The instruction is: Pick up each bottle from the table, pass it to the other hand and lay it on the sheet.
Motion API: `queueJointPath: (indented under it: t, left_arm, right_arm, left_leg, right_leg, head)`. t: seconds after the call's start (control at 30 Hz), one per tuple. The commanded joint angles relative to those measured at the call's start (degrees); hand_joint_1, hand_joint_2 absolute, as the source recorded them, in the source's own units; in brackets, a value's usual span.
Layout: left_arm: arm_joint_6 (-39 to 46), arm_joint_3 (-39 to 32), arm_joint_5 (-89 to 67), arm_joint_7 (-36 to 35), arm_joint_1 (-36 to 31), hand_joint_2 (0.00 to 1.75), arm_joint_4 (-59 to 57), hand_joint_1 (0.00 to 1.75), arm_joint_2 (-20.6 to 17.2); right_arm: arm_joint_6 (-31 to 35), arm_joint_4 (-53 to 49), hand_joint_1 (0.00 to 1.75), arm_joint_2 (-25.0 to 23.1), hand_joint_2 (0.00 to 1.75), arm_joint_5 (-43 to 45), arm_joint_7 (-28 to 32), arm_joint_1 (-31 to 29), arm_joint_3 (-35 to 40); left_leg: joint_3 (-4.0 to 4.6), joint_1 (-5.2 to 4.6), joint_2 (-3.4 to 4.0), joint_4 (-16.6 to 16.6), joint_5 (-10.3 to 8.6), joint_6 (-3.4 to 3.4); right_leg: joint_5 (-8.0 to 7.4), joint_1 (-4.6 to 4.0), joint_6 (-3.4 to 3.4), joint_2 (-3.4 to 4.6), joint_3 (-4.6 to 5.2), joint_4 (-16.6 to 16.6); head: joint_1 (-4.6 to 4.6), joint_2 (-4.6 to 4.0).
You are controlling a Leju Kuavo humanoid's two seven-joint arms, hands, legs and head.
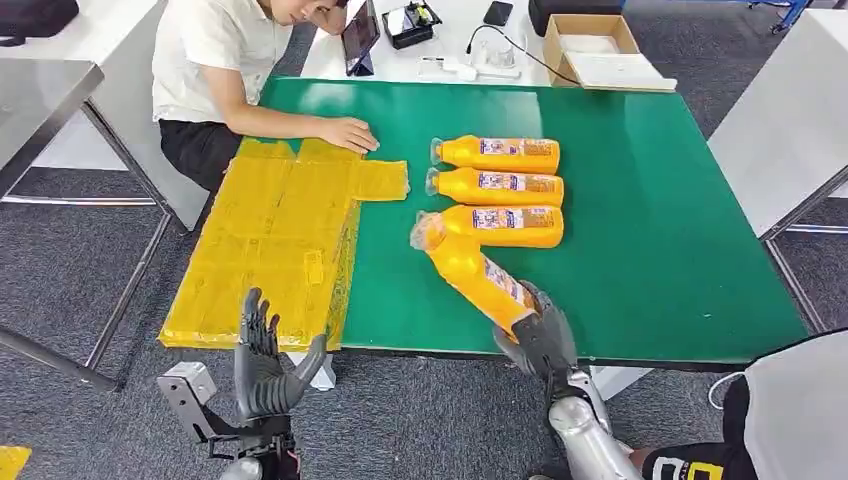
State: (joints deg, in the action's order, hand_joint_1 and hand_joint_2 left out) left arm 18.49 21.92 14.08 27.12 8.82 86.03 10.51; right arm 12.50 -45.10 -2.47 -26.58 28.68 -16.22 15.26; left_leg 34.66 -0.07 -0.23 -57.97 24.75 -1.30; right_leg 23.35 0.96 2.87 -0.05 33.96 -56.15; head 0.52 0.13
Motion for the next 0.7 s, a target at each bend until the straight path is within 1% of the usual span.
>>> queueJointPath:
  t: [0.03,0.1,0.2,0.23,0.27,0.3,0.33,0.37,0.4,0.43,0.47,0.53,0.57,0.6,0.63,0.67,0.7]
  left_arm:
    - [-6.2,5.8,2.0,-3.8,-5.2,1.75,-7.1,0.00,-4.5]
    - [-6.7,6.2,2.0,-4.2,-5.5,1.75,-7.6,0.00,-4.5]
    - [-8.6,7.7,1.4,-6.5,-7.5,1.75,-10.3,0.00,-4.6]
    - [-9.4,7.8,1.6,-6.8,-7.9,1.75,-10.8,0.00,-4.5]
    - [-10.5,7.9,2.2,-7.6,-8.4,1.75,-11.5,0.00,-4.2]
    - [-11.1,8.0,2.3,-7.8,-8.9,1.75,-12.0,0.00,-4.0]
    - [-11.3,7.9,2.3,-7.8,-9.2,1.75,-12.4,0.00,-3.8]
    - [-11.3,7.9,2.3,-7.8,-9.3,1.75,-12.4,0.00,-3.7]
    - [-11.3,7.9,2.3,-7.8,-9.3,1.75,-12.4,0.00,-3.7]
    - [-11.6,7.8,2.0,-7.8,-9.5,1.75,-12.5,0.00,-3.6]
    - [-11.9,7.7,1.8,-7.8,-9.6,1.75,-12.5,0.00,-3.4]
    - [-12.9,7.1,2.1,-7.5,-9.5,1.75,-11.8,0.00,-2.9]
    - [-13.3,6.9,2.5,-7.7,-9.4,1.75,-11.4,0.00,-2.9]
    - [-14.2,7.2,2.4,-7.2,-9.2,1.75,-10.1,0.00,-3.2]
    - [-14.7,7.2,2.4,-7.1,-9.0,1.75,-9.4,0.00,-3.3]
    - [-15.2,7.3,2.5,-7.2,-8.8,1.75,-8.7,0.00,-3.4]
    - [-15.4,7.3,2.5,-7.3,-8.7,1.75,-8.0,0.00,-3.5]
  right_arm:
    - [-5.9,-9.7,1.75,-3.7,1.75,1.1,1.3,2.3,9.9]
    - [-6.2,-9.8,1.75,-3.6,1.75,1.0,1.4,2.3,10.7]
    - [-8.3,-10.2,1.66,-3.5,1.75,1.0,2.1,1.5,15.2]
    - [-8.6,-10.1,1.61,-3.5,1.75,1.1,2.1,1.2,16.3]
    - [-8.9,-9.6,1.69,-3.7,1.75,1.0,2.0,0.7,17.6]
    - [-9.0,-8.9,1.68,-3.9,1.75,0.8,1.6,0.4,18.4]
    - [-8.7,-8.3,1.68,-4.0,1.75,0.5,1.3,0.0,18.9]
    - [-8.6,-8.3,1.68,-4.1,1.75,0.5,1.3,0.0,19.0]
    - [-8.6,-8.3,1.62,-4.1,1.75,0.5,1.3,0.0,19.0]
    - [-8.1,-7.3,1.62,-4.0,1.75,0.1,1.3,-0.5,19.8]
    - [-8.4,-6.7,1.55,-4.1,1.75,0.3,1.2,-0.8,20.3]
    - [-8.8,-5.3,1.55,-4.6,1.75,0.7,0.9,-1.7,21.5]
    - [-8.7,-4.9,1.52,-4.9,1.75,0.8,0.7,-2.0,21.7]
    - [-8.7,-3.9,1.57,-5.5,1.75,1.1,0.3,-2.7,22.1]
    - [-8.7,-3.1,1.55,-5.9,1.75,1.4,0.0,-3.4,22.3]
    - [-8.4,-2.3,1.57,-6.2,1.75,1.3,-0.5,-4.1,22.6]
    - [-8.6,-1.8,1.61,-6.5,1.75,1.3,-0.5,-4.7,23.1]
  left_leg:
    - [-0.17,0.07,0.15,0.0,0.07,0.15]
    - [-0.06,0.05,0.09,0.1,0.02,0.11]
    - [-0.13,0.07,0.06,0.1,0.05,0.12]
    - [-0.10,0.06,0.02,0.1,0.03,0.10]
    - [-0.01,0.03,-0.02,0.1,-0.01,0.08]
    - [-0.07,0.08,0.03,0.0,0.03,0.10]
    - [0.07,0.02,0.05,0.1,-0.01,0.07]
    - [-0.05,0.04,0.07,0.1,0.03,0.10]
    - [0.02,0.04,0.07,0.1,0.01,0.09]
    - [-0.06,0.06,0.07,0.1,0.05,0.12]
    - [0.05,0.03,-0.01,0.1,0.00,0.09]
    - [0.06,0.03,0.01,0.0,0.01,0.09]
    - [0.01,0.04,0.04,0.1,0.03,0.11]
    - [0.10,0.02,0.07,0.0,0.01,0.08]
    - [-0.04,0.06,0.18,0.0,0.08,0.12]
    - [0.07,0.04,0.13,0.0,0.03,0.10]
    - [-0.04,0.07,0.12,0.0,0.06,0.14]
  right_leg:
    - [0.05,-0.08,-0.19,0.13,-0.10,0.0]
    - [0.03,-0.05,-0.14,0.07,0.00,0.0]
    - [0.06,-0.07,-0.14,0.03,-0.09,0.0]
    - [0.05,-0.05,-0.12,-0.01,-0.06,0.0]
    - [0.03,-0.02,-0.08,-0.02,0.01,0.0]
    - [0.04,-0.07,-0.13,0.03,-0.06,0.0]
    - [0.00,-0.01,-0.08,0.06,0.07,0.0]
    - [0.03,-0.03,-0.13,0.07,-0.04,0.0]
    - [0.02,-0.03,-0.10,0.06,0.02,0.0]
    - [0.06,-0.05,-0.15,0.05,-0.05,0.0]
    - [0.03,-0.02,-0.10,-0.01,0.03,0.0]
    - [0.03,-0.02,-0.11,0.03,0.04,0.0]
    - [0.03,-0.04,-0.13,0.06,0.00,0.0]
    - [0.01,-0.02,-0.09,0.08,0.09,0.0]
    - [0.06,-0.06,-0.16,0.17,0.00,0.0]
    - [0.02,-0.04,-0.12,0.12,0.09,0.0]
    - [0.06,-0.07,-0.17,0.10,-0.02,0.0]
  head:
    - [0.04,0.00]
    - [0.02,0.00]
    - [0.02,0.00]
    - [0.04,0.00]
    - [0.00,0.00]
    - [0.00,0.00]
    - [0.02,0.00]
    - [0.00,0.00]
    - [0.02,0.00]
    - [0.02,0.00]
    - [0.02,0.00]
    - [0.02,0.00]
    - [0.00,0.00]
    - [0.00,0.00]
    - [0.04,0.00]
    - [0.02,0.00]
    - [0.00,0.00]
